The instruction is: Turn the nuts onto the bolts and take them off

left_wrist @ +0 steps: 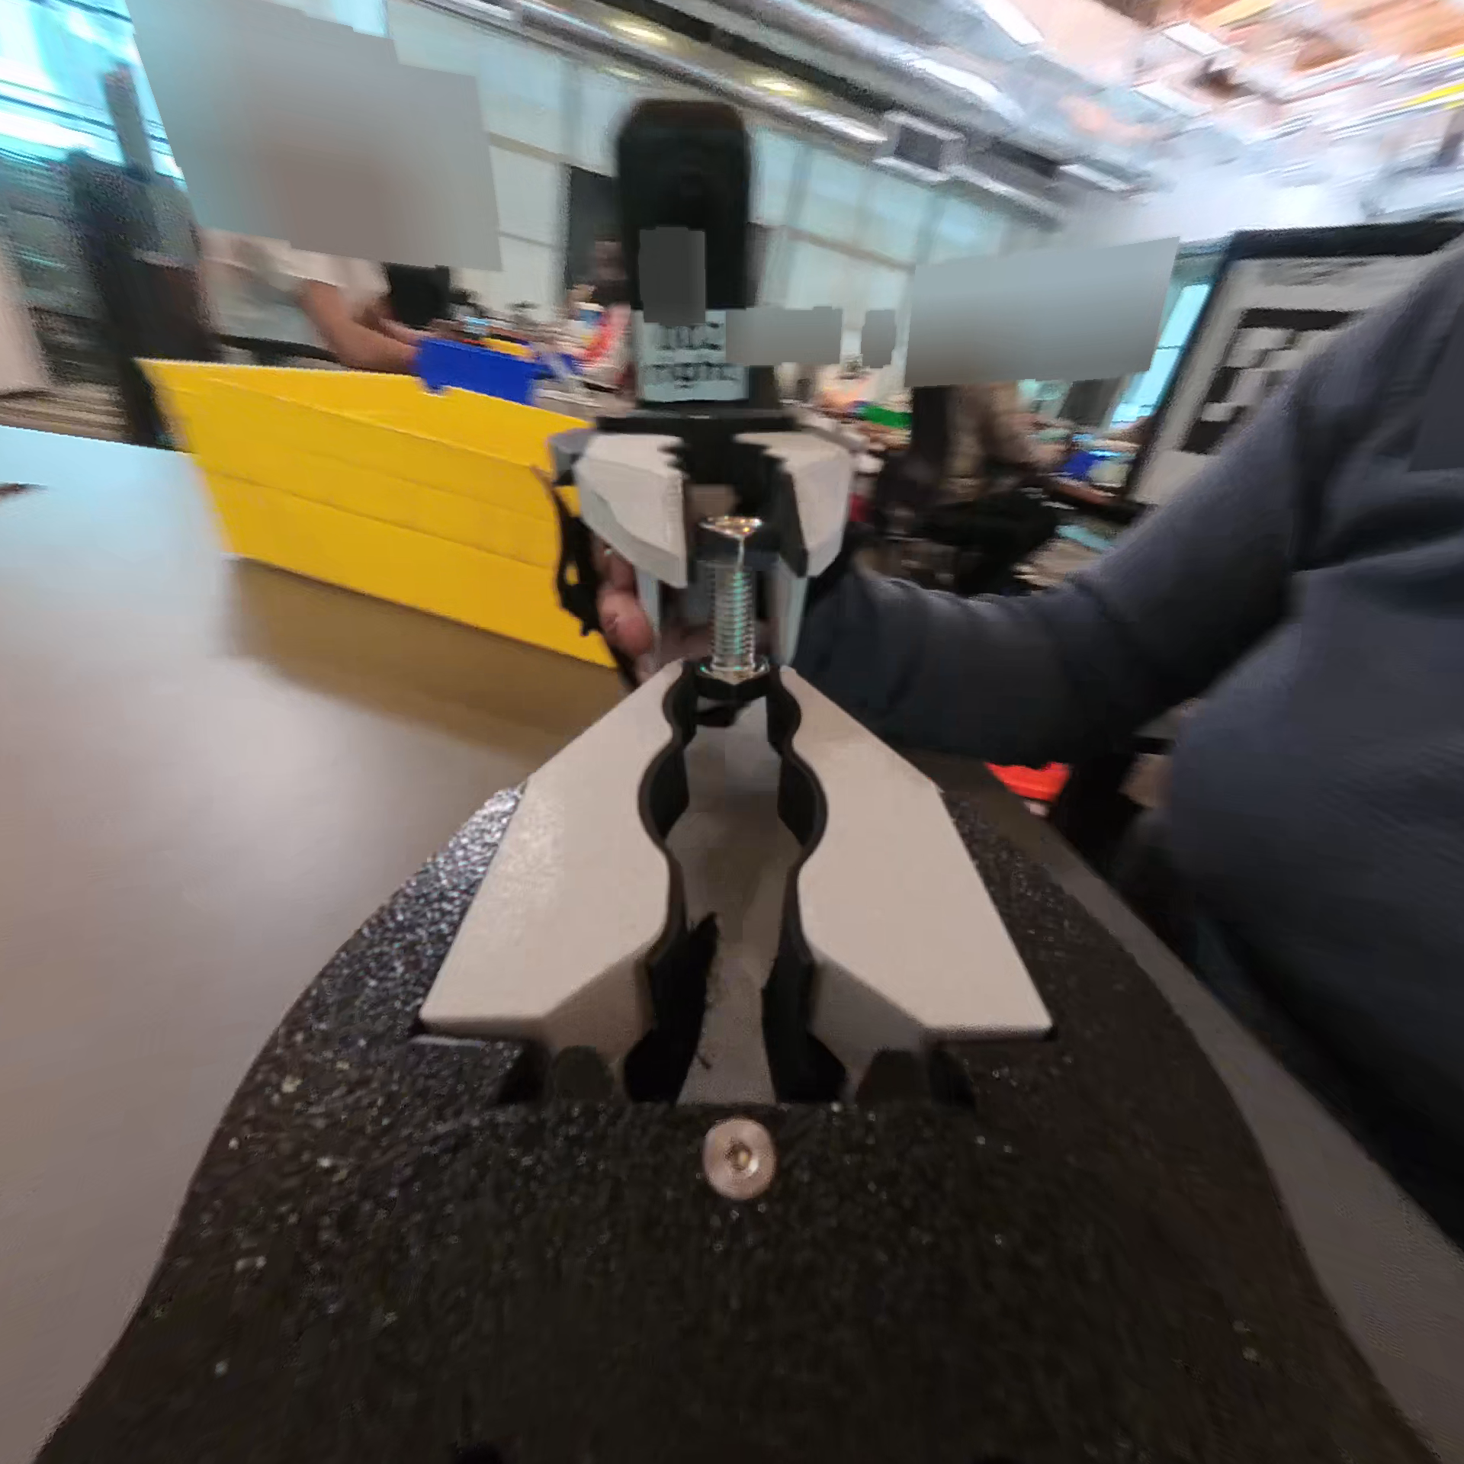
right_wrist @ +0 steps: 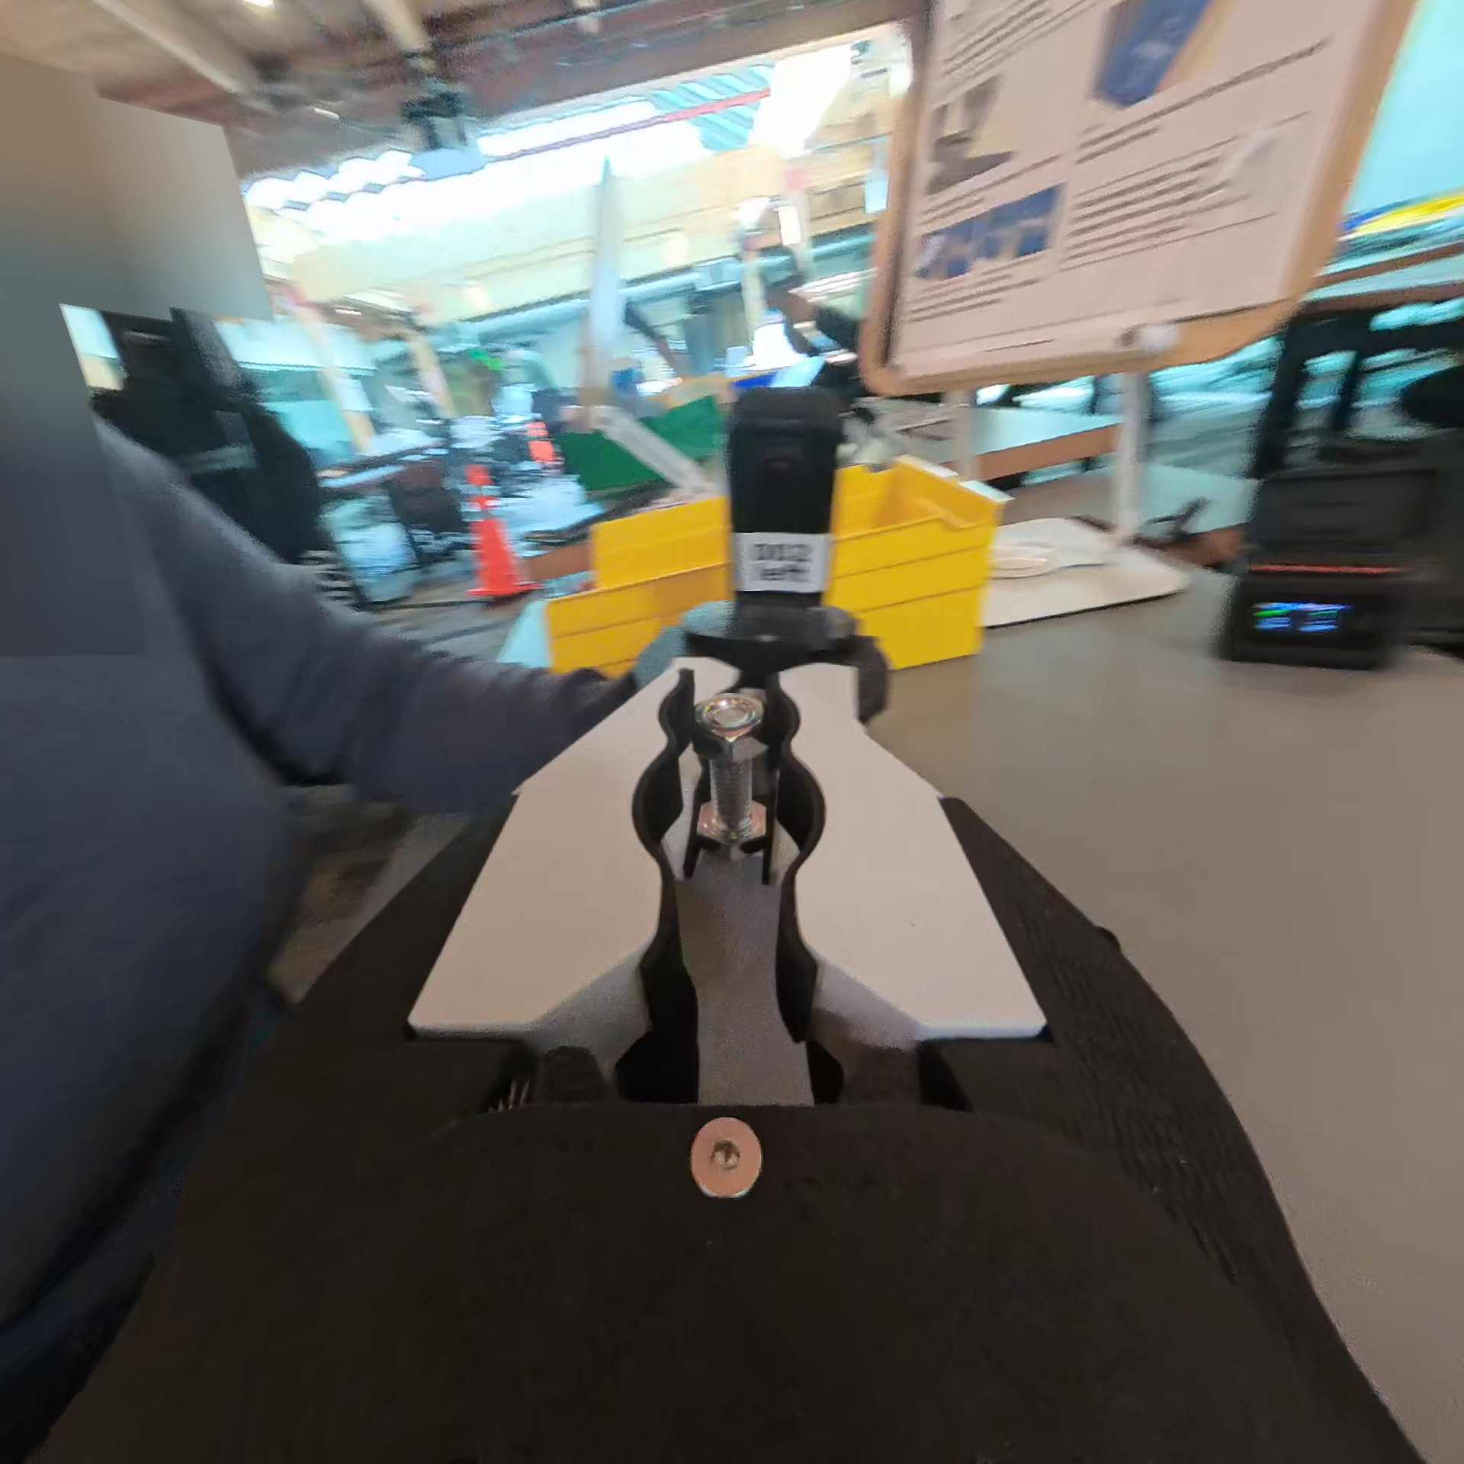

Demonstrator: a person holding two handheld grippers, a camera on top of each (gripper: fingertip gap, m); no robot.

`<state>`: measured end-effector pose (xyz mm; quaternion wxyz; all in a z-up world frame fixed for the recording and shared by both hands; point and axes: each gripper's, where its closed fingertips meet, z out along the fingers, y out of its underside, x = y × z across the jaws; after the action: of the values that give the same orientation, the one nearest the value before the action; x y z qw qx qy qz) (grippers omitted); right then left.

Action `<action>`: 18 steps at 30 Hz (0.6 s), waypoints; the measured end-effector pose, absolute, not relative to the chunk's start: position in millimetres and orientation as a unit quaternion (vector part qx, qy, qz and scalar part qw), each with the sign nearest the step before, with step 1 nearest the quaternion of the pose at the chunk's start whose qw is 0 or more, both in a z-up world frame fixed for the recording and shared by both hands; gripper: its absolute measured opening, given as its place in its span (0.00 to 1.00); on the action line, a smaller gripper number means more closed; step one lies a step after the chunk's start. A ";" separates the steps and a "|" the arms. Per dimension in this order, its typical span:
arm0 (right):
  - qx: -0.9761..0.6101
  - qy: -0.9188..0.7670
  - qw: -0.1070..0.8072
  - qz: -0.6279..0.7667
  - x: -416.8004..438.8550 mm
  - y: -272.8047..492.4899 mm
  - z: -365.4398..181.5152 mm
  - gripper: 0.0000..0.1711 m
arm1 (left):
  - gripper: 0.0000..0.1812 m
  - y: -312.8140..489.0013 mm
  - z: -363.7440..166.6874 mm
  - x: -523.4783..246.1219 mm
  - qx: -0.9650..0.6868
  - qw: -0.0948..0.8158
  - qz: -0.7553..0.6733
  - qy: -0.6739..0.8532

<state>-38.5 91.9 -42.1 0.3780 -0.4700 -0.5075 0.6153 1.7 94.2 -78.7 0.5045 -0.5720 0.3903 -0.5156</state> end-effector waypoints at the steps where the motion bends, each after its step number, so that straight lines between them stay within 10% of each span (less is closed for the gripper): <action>1: -0.483 -0.496 0.411 0.594 -41.4 101.8 -41.7 0.10 | 0.08 104.6 -78.7 -1.2 -0.588 0.527 -0.488 0.373; 11: -0.558 -0.395 0.666 0.298 -58.1 153.2 -50.3 0.10 | 0.08 157.2 -91.5 -24.5 -0.697 0.632 -0.188 0.282; 18: -0.532 -0.442 0.583 0.427 -62.2 134.2 -48.0 0.35 | 0.09 154.1 -89.2 -32.2 -0.682 0.621 -0.245 0.298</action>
<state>-62.2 134.2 -48.0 0.5834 -0.5316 -0.4417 0.4265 -32.2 154.1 -89.2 0.6207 -0.6824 0.2983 -0.2453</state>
